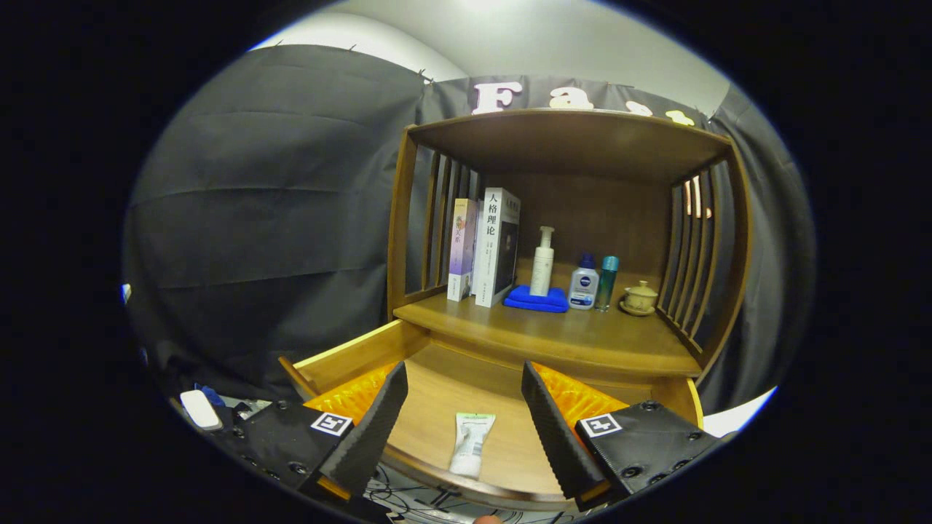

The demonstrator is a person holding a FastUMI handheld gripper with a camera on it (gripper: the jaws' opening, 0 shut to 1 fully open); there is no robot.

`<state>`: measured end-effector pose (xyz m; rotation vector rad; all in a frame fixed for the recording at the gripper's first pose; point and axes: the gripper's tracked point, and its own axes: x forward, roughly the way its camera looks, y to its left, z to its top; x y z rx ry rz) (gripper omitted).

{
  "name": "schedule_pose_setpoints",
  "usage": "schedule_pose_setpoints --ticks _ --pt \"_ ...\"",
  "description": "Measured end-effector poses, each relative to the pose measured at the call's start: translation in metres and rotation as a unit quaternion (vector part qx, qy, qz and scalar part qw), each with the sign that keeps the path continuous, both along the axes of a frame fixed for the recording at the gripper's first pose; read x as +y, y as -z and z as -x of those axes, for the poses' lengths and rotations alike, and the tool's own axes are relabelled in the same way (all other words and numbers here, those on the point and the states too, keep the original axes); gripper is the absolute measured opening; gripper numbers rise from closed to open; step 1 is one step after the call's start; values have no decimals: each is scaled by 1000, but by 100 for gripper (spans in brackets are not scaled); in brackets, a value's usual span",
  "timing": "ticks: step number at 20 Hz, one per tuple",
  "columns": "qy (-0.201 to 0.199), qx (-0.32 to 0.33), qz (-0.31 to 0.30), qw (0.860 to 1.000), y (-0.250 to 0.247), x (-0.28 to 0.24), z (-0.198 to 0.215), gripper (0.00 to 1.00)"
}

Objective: Pull open the drawer, take out the items inside it, and place them on the countertop above the cabinet.

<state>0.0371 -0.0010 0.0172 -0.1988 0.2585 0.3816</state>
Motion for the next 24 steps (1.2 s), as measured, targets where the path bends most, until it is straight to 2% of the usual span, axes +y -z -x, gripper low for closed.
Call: schedule_pose_setpoints --ticks 5,8,14,20,24 --pt "-27 44 11 999 1 2 -47 98" --pt "-46 98 22 994 24 3 -69 98" --pt "-78 166 43 982 45 14 -92 98" --pt "-104 226 118 961 93 7 -91 98" --pt "-119 280 153 940 124 3 -77 98"
